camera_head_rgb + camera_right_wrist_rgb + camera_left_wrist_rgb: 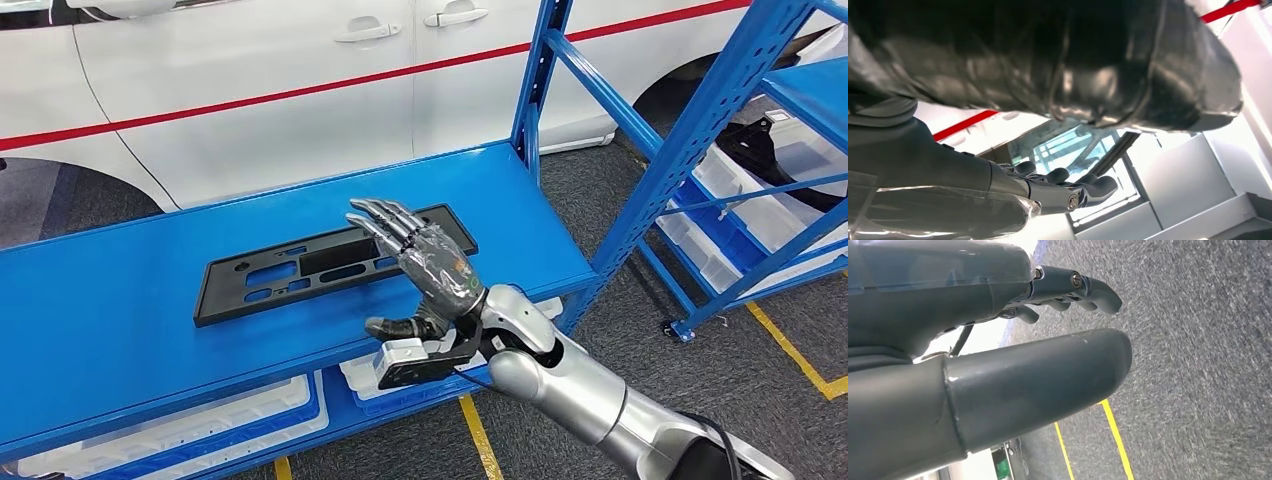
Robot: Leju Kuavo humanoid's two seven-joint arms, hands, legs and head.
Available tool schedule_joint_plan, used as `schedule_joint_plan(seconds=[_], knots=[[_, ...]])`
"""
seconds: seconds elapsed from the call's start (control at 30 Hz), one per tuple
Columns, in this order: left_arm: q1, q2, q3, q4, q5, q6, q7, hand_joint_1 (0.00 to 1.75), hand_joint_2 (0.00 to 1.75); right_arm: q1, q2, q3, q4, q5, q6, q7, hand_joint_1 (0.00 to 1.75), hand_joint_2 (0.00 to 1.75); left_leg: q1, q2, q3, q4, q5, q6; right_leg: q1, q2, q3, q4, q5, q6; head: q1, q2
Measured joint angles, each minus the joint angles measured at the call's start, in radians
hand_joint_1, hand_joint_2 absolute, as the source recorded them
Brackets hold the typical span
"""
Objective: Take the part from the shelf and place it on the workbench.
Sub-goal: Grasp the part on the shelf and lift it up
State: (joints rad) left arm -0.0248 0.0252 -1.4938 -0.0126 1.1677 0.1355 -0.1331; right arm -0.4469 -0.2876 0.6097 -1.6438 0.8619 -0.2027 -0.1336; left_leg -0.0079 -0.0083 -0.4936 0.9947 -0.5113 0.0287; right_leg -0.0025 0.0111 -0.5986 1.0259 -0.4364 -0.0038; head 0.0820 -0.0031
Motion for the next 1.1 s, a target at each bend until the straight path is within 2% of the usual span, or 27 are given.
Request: schedule_joint_plan(seconds=[0.03, 0.17, 0.27, 0.5, 0.87, 1.1], knots=[[-0.001, 0.0, -0.001, 0.0, 0.002, 0.001, 0.0, 0.0, 0.0, 0.004, -0.005, -0.005, -0.002, -0.002, 0.001, -0.001, 0.0, 0.0, 0.0, 0.0, 0.0, 0.0, 0.0, 0.0, 0.0, 0.0, 0.0, 0.0, 0.0, 0.0, 0.0, 0.0], [-0.004, 0.008, -0.004, 0.0, 0.0, -0.009, -0.002, 0.0, 0.0, 0.013, -0.025, -0.029, -0.007, -0.029, 0.016, -0.023, 0.0, 1.75, 0.0, 0.0, 0.0, 0.0, 0.0, 0.0, 0.0, 0.0, 0.0, 0.0, 0.0, 0.0, 0.0, 0.0], [-0.011, 0.008, -0.006, 0.0, 0.006, -0.018, -0.005, 0.0, 0.0, 0.017, -0.029, -0.041, -0.009, -0.056, 0.043, -0.033, 0.0, 1.75, 0.0, 0.0, 0.0, 0.0, 0.0, 0.0, 0.0, 0.0, 0.0, 0.0, 0.0, 0.0, 0.0, 0.0], [-0.022, -0.033, 0.005, 0.0, 0.05, 0.016, 0.003, 0.0, 0.0, 0.044, -0.029, -0.046, -0.024, -0.103, 0.123, 0.001, 0.0, 1.75, 0.0, 0.0, 0.0, 0.0, 0.0, 0.0, 0.0, 0.0, 0.0, 0.0, 0.0, 0.0, 0.0, 0.0], [-0.022, -0.056, 0.033, 0.0, 0.082, 0.03, -0.007, 0.0, 0.0, 0.071, -0.026, -0.046, -0.031, -0.091, 0.148, 0.023, 0.0, 1.75, 0.0, 0.0, 0.0, 0.0, 0.0, 0.0, 0.0, 0.0, 0.0, 0.0, 0.0, 0.0, 0.0, 0.0], [-0.027, -0.061, 0.041, 0.0, 0.101, 0.037, -0.006, 0.0, 0.0, 0.031, 0.039, -0.026, 0.05, -0.037, 0.15, 0.08, 0.0, 1.75, 0.0, 0.0, 0.0, 0.0, 0.0, 0.0, 0.0, 0.0, 0.0, 0.0, 0.0, 0.0, 0.0, 0.0]])
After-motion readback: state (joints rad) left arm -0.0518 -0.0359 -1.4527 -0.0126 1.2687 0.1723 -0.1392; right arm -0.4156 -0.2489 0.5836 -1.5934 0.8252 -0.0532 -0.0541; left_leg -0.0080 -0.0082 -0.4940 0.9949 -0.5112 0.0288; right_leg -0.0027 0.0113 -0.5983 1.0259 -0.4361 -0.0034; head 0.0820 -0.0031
